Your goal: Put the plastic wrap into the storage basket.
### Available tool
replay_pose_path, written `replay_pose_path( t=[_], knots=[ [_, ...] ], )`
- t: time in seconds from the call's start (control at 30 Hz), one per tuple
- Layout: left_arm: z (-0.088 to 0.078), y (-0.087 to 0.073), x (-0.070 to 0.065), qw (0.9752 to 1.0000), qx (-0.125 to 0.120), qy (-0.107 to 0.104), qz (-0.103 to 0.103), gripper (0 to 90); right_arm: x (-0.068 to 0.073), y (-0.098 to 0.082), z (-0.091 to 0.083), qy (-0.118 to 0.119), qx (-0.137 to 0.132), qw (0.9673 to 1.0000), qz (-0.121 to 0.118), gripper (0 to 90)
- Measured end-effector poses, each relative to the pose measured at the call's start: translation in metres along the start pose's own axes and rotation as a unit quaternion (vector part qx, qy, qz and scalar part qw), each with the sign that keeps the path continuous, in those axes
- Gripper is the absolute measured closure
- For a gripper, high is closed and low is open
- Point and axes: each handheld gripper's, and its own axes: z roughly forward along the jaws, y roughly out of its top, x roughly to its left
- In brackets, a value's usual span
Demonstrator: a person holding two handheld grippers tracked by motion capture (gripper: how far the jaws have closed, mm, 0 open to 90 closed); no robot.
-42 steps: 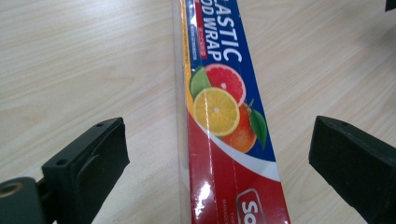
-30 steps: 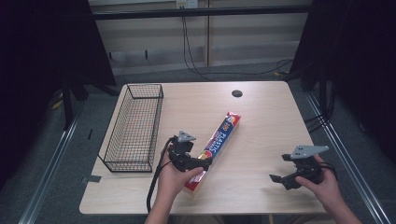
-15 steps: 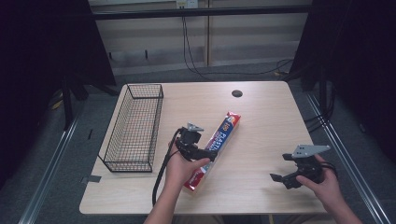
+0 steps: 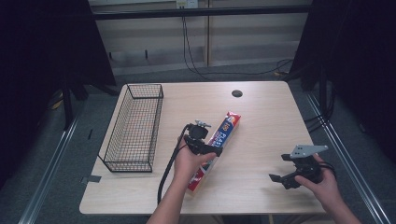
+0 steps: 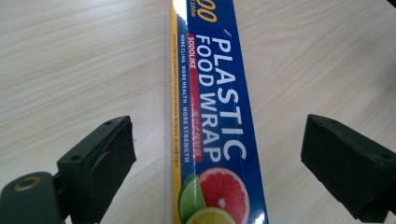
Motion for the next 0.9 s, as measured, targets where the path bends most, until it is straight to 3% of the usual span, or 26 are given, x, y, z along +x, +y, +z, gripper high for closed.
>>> replay_pose_path(
  t=[0.27,0.43,0.5,0.57,0.6,0.67,0.73,0.8,0.83,0.87,0.9],
  knots=[
    [0.015,0.002,0.000,0.9997,0.023,-0.005,-0.002,11.8,0.001,0.001,0.001,-0.001,0.004,1.0000,-0.004,4.1],
    [0.021,0.003,0.003,0.9991,0.041,0.011,-0.007,16.8,0.001,0.001,0.001,0.000,0.002,1.0000,-0.001,4.1],
    [0.021,0.003,0.004,0.9989,0.046,0.007,-0.006,16.9,0.001,0.001,0.000,0.000,0.001,1.0000,0.000,4.1],
    [0.023,0.003,0.005,0.9984,0.055,0.007,-0.010,18.6,0.000,0.001,0.000,0.001,0.000,1.0000,-0.002,4.1],
    [0.025,0.002,0.006,0.9977,0.068,0.006,-0.001,21.2,0.001,0.000,0.001,0.000,0.001,1.0000,0.000,4.2],
    [0.026,0.002,0.005,0.9978,0.065,0.007,-0.008,22.5,0.001,0.000,0.001,0.000,0.002,1.0000,0.000,4.2],
    [0.028,0.002,0.005,0.9968,0.080,0.005,-0.003,28.7,0.001,0.001,0.001,0.000,0.001,1.0000,-0.001,4.2],
    [0.029,0.003,0.006,0.9966,0.082,0.004,-0.002,30.0,0.000,0.001,0.000,0.000,0.000,1.0000,0.000,4.2],
    [0.031,0.003,0.004,0.9969,0.077,-0.005,-0.015,32.2,0.000,0.001,0.000,0.000,-0.001,1.0000,-0.003,4.2],
    [0.031,0.003,0.004,0.9969,0.077,-0.005,-0.015,32.8,0.000,0.001,0.000,0.000,-0.001,1.0000,-0.002,4.2],
    [0.030,0.004,0.005,0.9962,0.087,-0.005,-0.004,32.8,0.000,0.001,0.000,0.000,-0.001,1.0000,-0.002,4.2]
  ],
)
